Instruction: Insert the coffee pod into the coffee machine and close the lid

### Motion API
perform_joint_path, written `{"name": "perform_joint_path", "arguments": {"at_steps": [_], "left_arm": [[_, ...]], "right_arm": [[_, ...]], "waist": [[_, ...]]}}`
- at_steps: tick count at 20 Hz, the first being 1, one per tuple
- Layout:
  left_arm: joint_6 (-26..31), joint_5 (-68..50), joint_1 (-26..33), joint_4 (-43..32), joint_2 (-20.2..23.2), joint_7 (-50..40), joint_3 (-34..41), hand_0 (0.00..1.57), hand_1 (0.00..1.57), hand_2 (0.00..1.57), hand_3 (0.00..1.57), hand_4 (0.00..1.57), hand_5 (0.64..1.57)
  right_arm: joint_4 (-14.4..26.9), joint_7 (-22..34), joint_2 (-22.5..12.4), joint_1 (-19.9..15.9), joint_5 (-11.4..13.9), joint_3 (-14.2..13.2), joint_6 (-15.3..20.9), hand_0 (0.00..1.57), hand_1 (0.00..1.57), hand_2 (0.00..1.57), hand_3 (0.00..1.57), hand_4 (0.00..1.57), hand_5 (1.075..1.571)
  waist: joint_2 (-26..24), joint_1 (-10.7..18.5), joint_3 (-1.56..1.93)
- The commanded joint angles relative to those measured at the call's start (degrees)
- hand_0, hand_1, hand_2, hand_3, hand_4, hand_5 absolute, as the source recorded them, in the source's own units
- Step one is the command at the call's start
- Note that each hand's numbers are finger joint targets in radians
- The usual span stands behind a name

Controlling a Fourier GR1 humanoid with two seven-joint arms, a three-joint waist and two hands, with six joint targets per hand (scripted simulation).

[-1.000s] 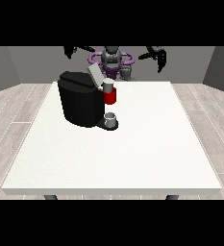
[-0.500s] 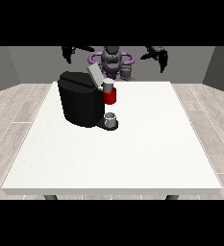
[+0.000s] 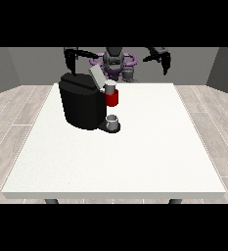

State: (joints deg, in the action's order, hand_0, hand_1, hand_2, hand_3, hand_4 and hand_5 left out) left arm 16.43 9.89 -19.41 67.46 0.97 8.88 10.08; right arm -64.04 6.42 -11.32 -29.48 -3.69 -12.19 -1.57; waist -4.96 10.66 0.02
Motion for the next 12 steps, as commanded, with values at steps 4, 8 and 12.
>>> {"name": "perform_joint_path", "arguments": {"at_steps": [4,8,12], "left_arm": [[0.05,-2.05,4.15,9.42,-0.42,-2.98,-2.7,0.0,0.0,0.0,0.0,0.36,1.571],[0.67,-3.93,4.47,9.81,1.94,-1.44,-1.14,0.0,0.0,0.0,0.0,0.36,1.571],[0.27,-5.23,3.13,11.93,5.03,-4.19,0.87,0.0,0.0,0.0,0.0,0.34,1.571]], "right_arm": [[5.25,-3.05,-0.37,-2.18,0.95,0.9,-0.65,0.0,0.0,0.0,0.0,0.0,1.571],[4.12,-0.24,1.3,-8.4,1.31,2.9,0.76,0.0,0.0,0.0,0.0,0.0,1.571],[6.08,-3.41,2.16,-8.32,2.17,3.67,0.92,0.0,0.0,0.0,0.0,0.0,1.571]], "waist": [[3.36,1.67,0.0],[4.98,0.06,-0.02],[7.04,-0.86,-0.01]]}}
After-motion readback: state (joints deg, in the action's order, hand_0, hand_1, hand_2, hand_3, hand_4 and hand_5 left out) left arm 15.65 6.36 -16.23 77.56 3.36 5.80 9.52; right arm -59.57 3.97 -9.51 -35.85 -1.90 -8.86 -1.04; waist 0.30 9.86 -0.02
